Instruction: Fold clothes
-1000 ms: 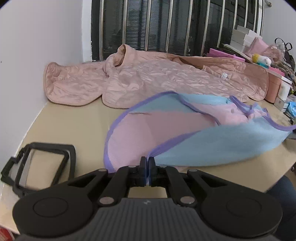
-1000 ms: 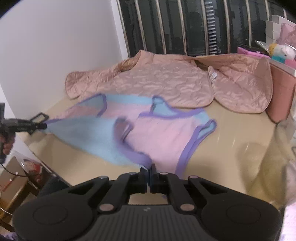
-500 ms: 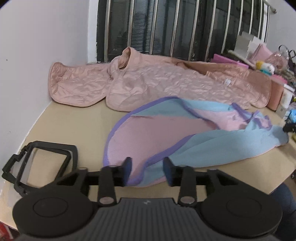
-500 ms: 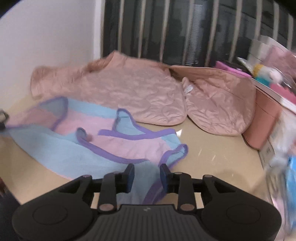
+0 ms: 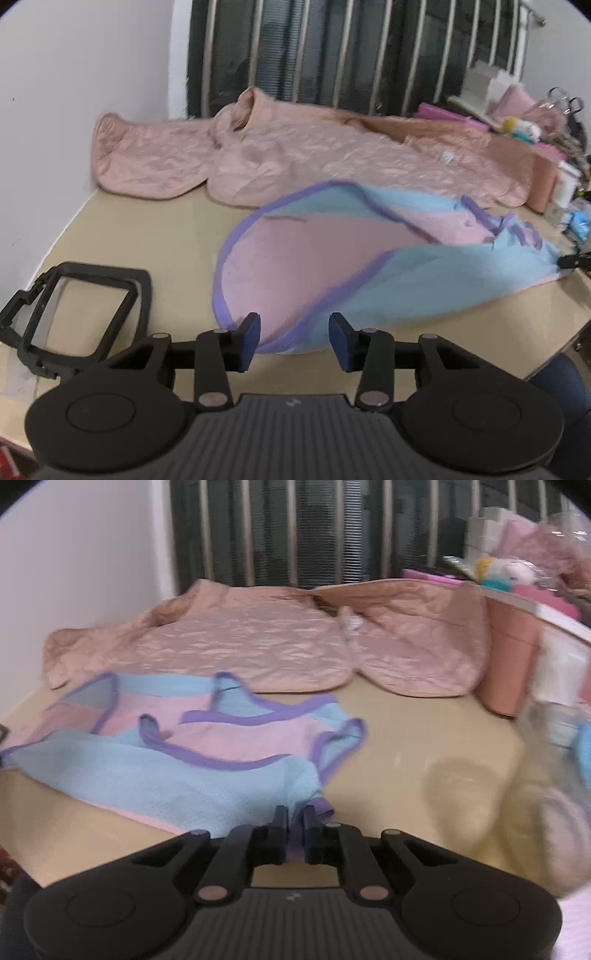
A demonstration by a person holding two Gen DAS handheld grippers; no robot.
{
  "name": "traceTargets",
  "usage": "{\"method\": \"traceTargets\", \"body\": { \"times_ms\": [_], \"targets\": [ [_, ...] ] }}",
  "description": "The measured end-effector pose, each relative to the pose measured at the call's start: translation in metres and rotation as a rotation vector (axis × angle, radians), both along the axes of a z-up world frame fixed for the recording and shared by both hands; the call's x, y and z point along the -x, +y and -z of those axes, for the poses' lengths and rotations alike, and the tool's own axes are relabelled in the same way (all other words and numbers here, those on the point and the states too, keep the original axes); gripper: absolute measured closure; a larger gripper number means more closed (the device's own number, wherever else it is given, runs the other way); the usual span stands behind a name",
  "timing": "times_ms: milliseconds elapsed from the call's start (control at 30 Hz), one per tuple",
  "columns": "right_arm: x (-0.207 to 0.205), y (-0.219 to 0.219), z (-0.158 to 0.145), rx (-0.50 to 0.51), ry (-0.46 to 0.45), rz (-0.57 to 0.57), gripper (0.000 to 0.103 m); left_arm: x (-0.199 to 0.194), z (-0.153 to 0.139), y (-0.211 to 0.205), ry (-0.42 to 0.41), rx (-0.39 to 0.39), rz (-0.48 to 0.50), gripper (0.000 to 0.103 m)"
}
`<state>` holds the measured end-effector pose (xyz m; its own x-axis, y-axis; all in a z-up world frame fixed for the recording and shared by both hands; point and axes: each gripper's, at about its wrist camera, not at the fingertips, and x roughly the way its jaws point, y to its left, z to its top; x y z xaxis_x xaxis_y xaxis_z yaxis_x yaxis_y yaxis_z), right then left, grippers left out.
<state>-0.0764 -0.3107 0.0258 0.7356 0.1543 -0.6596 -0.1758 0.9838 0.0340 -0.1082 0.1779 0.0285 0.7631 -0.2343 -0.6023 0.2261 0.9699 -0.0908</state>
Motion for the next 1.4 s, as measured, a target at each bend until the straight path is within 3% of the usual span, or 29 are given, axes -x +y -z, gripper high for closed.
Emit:
{"method": "traceTargets", "body": {
  "times_ms": [167, 333, 433, 600, 667, 767, 833, 867, 900, 1067, 1233, 1300, 1367, 1400],
  "targets": [
    [0.021, -0.015, -0.006, 0.019, -0.048, 0.092, 0.091, -0.005, -0.002, -0.004, 0.015, 0.001, 0.043, 0.061],
    [0.039, 0.022, -0.027, -0.007, -0.142, -0.032, 0.087, -0.004, -0.003, -0.019, 0.014, -0.026, 0.094, 0.061],
    [0.03, 0.05, -0.022, -0.013, -0.121, -0.147, 0.088, -0.005, 0.003, -0.026, 0.038, -0.061, 0.09, 0.086],
    [0.009, 0.056, -0.001, 0.001, -0.061, -0.121, 0.09, 0.002, 0.0, -0.022, 0.037, -0.046, 0.037, 0.085],
    [0.009, 0.052, -0.004, -0.018, -0.052, -0.1, 0.088, 0.001, -0.014, -0.022, 0.012, -0.023, 0.017, 0.074],
    [0.007, 0.051, -0.026, -0.039, -0.116, -0.142, 0.085, -0.018, -0.046, -0.034, -0.044, 0.029, 0.018, 0.056],
    [-0.009, 0.048, -0.047, -0.085, -0.165, -0.184, 0.078, -0.046, -0.06, -0.052, -0.074, 0.042, 0.039, 0.042],
    [-0.019, 0.047, -0.056, -0.1, -0.181, -0.206, 0.066, -0.063, -0.062, -0.064, -0.083, 0.045, 0.072, 0.036],
    [-0.036, 0.049, -0.06, -0.096, -0.176, -0.227, 0.06, -0.083, -0.061, -0.077, -0.077, 0.042, 0.116, 0.036],
    [-0.121, 0.058, -0.041, -0.051, -0.052, -0.226, 0.062, -0.163, -0.04, -0.135, -0.018, -0.042, 0.155, 0.029],
    [-0.172, 0.063, -0.013, -0.03, 0.062, -0.212, 0.063, -0.196, -0.011, -0.151, 0.058, -0.09, 0.141, 0.031],
    [-0.174, 0.065, -0.007, -0.017, 0.066, -0.203, 0.083, -0.2, -0.002, -0.148, 0.075, -0.085, 0.13, 0.042],
    [-0.175, 0.067, -0.002, -0.018, 0.073, -0.213, 0.094, -0.201, 0.002, -0.143, 0.092, -0.075, 0.117, 0.097],
    [-0.175, 0.068, -0.001, -0.024, 0.07, -0.219, 0.098, -0.201, 0.003, -0.141, 0.103, -0.065, 0.122, 0.098]
  ]
}}
